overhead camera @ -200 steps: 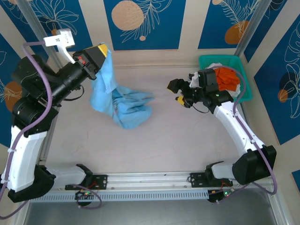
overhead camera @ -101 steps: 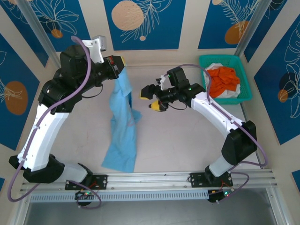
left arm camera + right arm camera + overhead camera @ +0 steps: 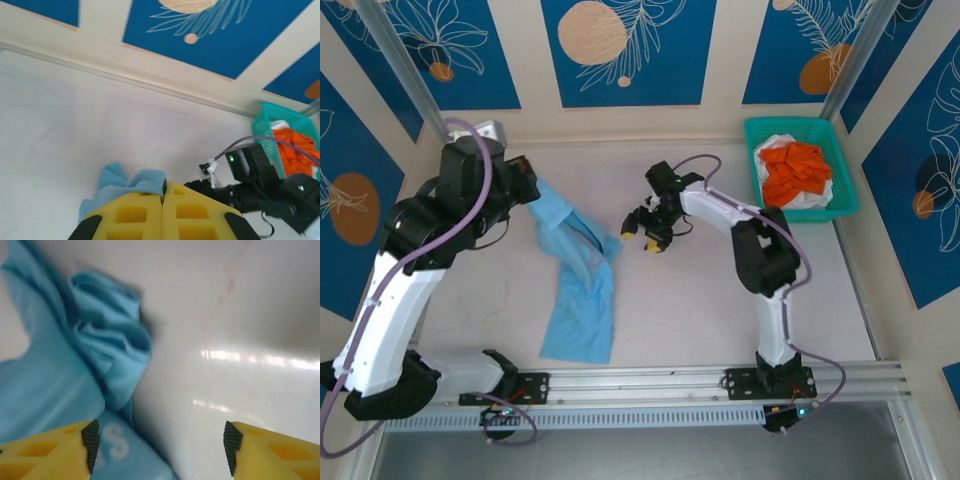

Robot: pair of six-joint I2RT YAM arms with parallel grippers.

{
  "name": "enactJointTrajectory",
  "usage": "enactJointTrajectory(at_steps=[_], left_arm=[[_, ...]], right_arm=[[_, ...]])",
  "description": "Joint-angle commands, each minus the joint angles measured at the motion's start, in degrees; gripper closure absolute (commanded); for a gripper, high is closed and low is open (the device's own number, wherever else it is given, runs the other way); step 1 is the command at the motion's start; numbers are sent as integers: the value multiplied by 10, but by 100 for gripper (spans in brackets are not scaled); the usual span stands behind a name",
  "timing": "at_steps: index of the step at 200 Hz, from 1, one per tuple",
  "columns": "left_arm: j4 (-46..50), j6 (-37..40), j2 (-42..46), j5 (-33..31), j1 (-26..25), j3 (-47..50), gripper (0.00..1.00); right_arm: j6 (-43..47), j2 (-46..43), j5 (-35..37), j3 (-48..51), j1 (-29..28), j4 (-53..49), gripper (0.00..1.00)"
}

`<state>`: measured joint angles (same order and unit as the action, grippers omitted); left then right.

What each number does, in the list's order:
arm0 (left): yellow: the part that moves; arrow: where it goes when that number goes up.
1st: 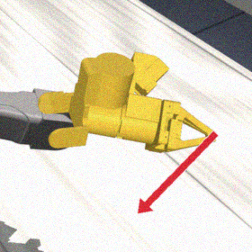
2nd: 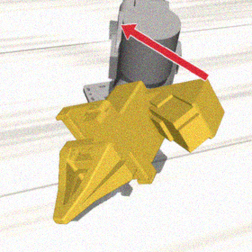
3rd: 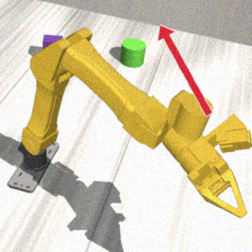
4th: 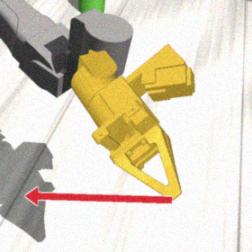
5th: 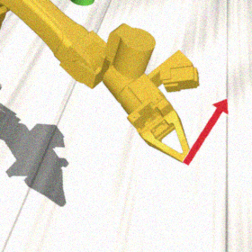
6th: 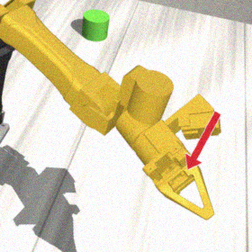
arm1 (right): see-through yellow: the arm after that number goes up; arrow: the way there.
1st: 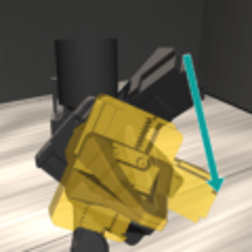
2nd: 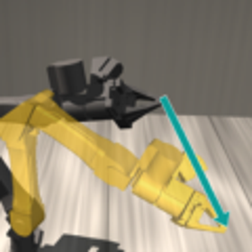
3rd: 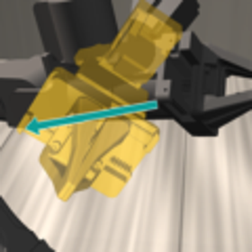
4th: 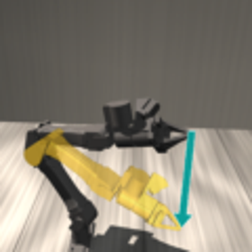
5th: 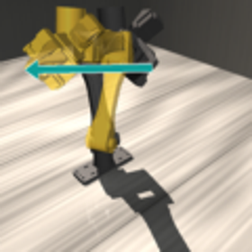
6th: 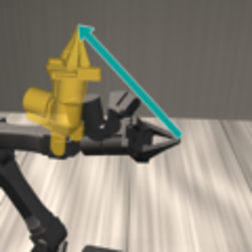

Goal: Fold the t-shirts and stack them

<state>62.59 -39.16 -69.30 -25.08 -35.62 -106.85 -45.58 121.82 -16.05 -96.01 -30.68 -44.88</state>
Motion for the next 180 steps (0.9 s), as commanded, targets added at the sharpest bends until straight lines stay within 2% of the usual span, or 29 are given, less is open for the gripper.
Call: enactJointTrajectory(at_steps=[1, 23, 35, 51, 69, 87, 132, 162, 180], left_arm=[[41, -19, 15, -50, 5, -4, 100], [64, -17, 19, -69, 5, -9, 100], [66, -15, 25, -74, 5, -10, 100], [66, -6, 30, -74, 5, -14, 100], [69, 2, 36, -80, 5, -15, 100], [64, 12, 42, -84, 5, -17, 100], [-8, 53, 56, -40, 6, -27, 100], [-126, 91, 91, 36, 5, -28, 100], [-203, 113, 117, 73, 5, -22, 100]], right_arm=[[23, 75, 1, -89, -22, -17, 32], [18, 138, -19, -148, -34, -8, 38], [19, 169, -21, -183, -44, -32, 45], [20, 178, -27, -182, -55, -23, 54], [23, 167, -23, -174, -55, -20, 77], [25, 115, -11, -146, -45, -3, 100], [31, -81, 19, -78, 1, 4, 100], [19, -239, 52, -9, 30, 9, 100], [23, -339, 99, 22, 30, 8, 100]])
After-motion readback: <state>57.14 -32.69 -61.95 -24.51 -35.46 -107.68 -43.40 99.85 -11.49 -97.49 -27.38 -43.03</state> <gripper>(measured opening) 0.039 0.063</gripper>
